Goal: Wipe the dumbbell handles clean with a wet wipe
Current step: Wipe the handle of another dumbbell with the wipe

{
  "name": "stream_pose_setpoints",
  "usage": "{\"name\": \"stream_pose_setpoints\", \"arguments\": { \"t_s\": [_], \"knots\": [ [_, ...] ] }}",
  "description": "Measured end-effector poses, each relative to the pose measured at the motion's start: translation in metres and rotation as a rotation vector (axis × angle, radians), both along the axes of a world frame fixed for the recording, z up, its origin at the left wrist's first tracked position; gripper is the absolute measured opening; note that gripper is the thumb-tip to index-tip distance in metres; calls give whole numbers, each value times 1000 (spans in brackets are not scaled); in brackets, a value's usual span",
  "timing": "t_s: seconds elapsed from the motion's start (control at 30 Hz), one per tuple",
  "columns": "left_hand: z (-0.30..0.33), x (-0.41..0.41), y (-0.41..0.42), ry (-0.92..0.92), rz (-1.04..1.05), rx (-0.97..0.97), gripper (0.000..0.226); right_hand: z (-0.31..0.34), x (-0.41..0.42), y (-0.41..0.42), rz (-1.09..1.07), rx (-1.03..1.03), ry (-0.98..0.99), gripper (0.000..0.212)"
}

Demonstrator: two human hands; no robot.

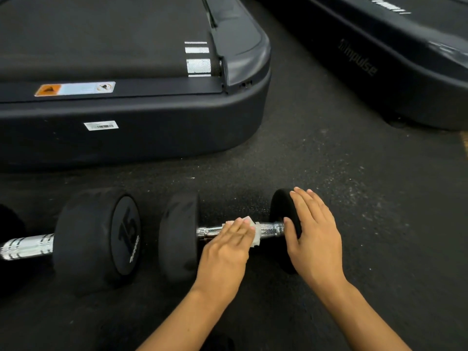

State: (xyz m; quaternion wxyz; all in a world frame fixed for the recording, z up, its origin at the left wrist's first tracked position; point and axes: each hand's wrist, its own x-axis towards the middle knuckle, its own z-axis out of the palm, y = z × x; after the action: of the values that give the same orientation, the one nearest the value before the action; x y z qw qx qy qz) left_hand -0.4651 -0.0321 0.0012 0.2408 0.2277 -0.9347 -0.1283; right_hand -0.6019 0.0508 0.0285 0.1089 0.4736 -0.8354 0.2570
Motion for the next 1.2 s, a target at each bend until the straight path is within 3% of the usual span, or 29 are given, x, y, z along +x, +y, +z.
{"name": "stream_pose_setpoints", "arguments": {
  "t_s": [0.27, 0.47, 0.6, 0.73, 0.87, 1.03, 1.13, 1.2],
  "knots": [
    [3, 1, 3, 7, 102, 21, 44, 0, -2, 0, 14, -11, -10, 47],
    [30, -24, -7, -300, 124, 231, 31, 0, 0, 1, 6, 19, -8, 48],
    [38, -15, -14, -383, 274, 172, 28, 1, -2, 0, 3, 22, -4, 46],
    [38, -15, -11, -365, 203, 165, 28, -1, -1, -1, -3, 14, 8, 48],
    [46, -19, -23, -471, 270, 105, 22, 0, -4, -3, 1, 23, 8, 48],
    [29, -12, -7, -251, 194, 83, 30, 0, -1, -3, -3, 7, 11, 47],
    [20, -15, -13, -129, 120, 295, 25, 0, -2, -2, 0, 18, 3, 46],
    [22, -23, -20, -150, 160, 332, 18, 1, -3, -3, -6, 37, -12, 45]
  ]
}}
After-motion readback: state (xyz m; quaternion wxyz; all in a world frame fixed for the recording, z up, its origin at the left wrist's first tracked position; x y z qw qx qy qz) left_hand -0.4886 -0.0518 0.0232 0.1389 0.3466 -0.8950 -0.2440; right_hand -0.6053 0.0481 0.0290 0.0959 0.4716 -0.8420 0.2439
